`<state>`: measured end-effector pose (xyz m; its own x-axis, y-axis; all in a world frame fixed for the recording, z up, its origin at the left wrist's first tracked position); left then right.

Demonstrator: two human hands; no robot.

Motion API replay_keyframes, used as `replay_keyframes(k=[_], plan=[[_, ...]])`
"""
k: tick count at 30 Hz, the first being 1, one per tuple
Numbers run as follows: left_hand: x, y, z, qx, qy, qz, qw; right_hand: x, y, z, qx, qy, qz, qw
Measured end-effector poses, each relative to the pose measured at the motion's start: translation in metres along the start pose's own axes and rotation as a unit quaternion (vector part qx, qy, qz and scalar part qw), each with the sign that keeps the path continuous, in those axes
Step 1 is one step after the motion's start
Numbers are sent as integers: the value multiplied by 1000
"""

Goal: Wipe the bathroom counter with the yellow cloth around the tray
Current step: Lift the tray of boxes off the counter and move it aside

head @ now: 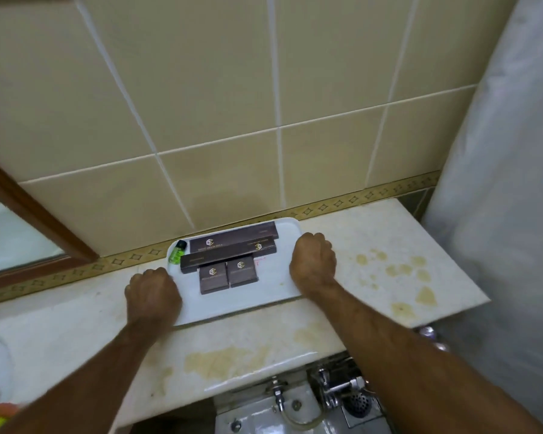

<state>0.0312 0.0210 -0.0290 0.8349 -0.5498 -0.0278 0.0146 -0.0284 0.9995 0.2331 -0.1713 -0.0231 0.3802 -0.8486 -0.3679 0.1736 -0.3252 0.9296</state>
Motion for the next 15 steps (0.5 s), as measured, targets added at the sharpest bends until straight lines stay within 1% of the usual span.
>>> replay_keyframes(k=[3, 5, 8, 12, 15], plan=[[32, 30, -6, 41, -80, -10, 996, 44, 38, 20, 11, -70, -83, 994], [74, 50, -9, 54, -156, -31, 986, 86, 60, 41, 28, -133, -136, 981], [161, 71, -13, 54, -252, -38, 965, 155, 82, 68, 46, -221, -196, 954], [289, 73, -16, 50, -348, -61, 934, 226, 92, 87, 91, -296, -282, 908], [365, 59, -16, 45, -378, -66, 922, 259, 86, 87, 92, -354, -369, 854]])
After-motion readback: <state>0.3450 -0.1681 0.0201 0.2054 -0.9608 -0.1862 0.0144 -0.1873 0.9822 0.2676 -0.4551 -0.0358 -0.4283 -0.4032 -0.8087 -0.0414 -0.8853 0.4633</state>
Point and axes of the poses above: each hand's wrist, its own z-axis away from the middle knuckle, its own y-axis out of the back of the hand, x = y × z, the point moved 1 cm from there along -z, towards the middle knuckle, and after that the axes turned 3 degrees about -x, right-handed, at the moved point
